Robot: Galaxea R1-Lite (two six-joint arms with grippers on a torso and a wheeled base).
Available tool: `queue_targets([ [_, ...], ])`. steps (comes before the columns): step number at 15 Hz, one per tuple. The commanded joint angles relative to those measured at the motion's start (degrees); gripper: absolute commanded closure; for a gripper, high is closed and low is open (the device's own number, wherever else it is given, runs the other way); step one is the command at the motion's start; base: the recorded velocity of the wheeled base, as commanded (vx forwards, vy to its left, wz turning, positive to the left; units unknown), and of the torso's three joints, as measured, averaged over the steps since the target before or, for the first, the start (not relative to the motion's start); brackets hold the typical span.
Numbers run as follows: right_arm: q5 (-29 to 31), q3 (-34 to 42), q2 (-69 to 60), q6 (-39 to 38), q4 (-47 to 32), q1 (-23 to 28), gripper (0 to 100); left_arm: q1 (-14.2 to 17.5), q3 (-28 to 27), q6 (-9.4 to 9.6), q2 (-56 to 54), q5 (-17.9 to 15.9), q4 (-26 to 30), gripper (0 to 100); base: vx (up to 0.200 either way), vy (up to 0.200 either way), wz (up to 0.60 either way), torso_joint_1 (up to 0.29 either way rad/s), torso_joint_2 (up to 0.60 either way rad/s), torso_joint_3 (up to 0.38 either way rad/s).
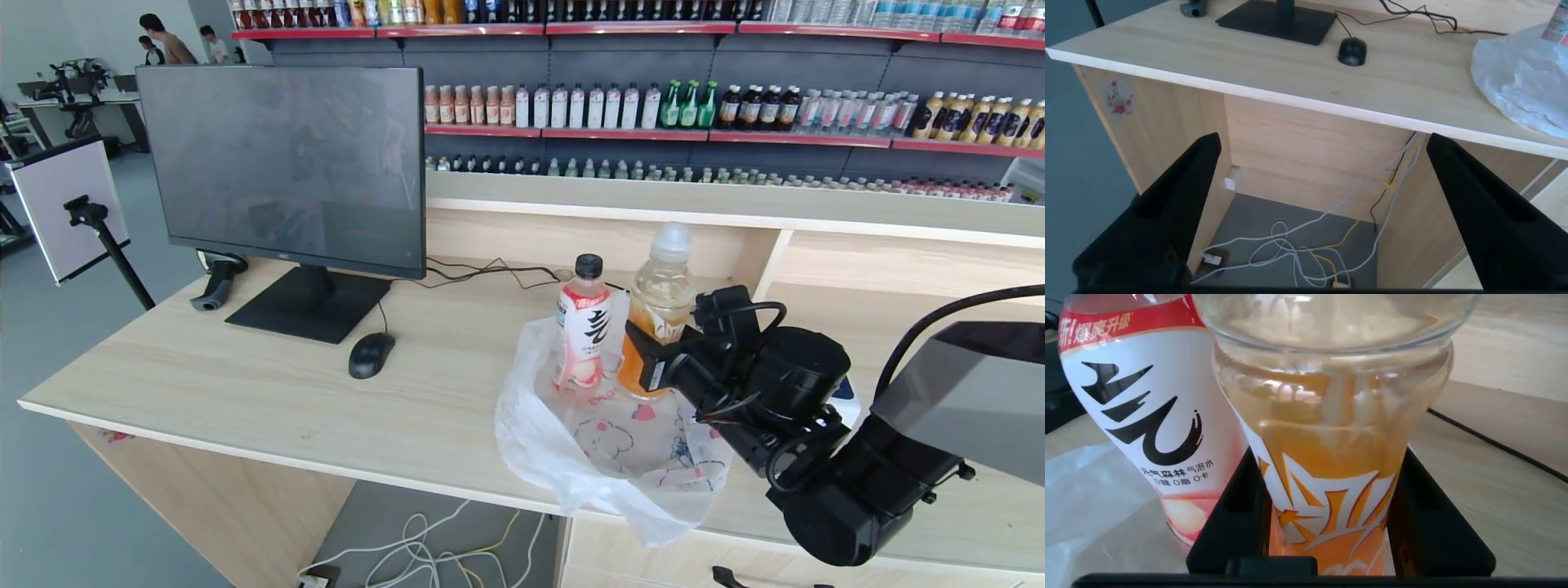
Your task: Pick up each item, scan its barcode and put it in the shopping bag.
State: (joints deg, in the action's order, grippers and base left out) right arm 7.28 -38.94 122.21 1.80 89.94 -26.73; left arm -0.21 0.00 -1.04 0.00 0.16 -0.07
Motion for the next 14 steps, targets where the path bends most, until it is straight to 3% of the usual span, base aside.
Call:
queue_targets([
  [1,0.02,-0.26,0.75,0.04,0.06,0.02,100,0.03,0.00,-0.02,0.09,0.02,-0.01,0,0.000,0.000,0.00,0.000,0.00,0.000],
  [14,0.02,-0.88,3.30,-0.22,0.06,-0.07,100,0.03,0.00,-0.02,0.00,0.02,-0.01,0,0.000,0.000,0.00,0.000,0.00,0.000],
])
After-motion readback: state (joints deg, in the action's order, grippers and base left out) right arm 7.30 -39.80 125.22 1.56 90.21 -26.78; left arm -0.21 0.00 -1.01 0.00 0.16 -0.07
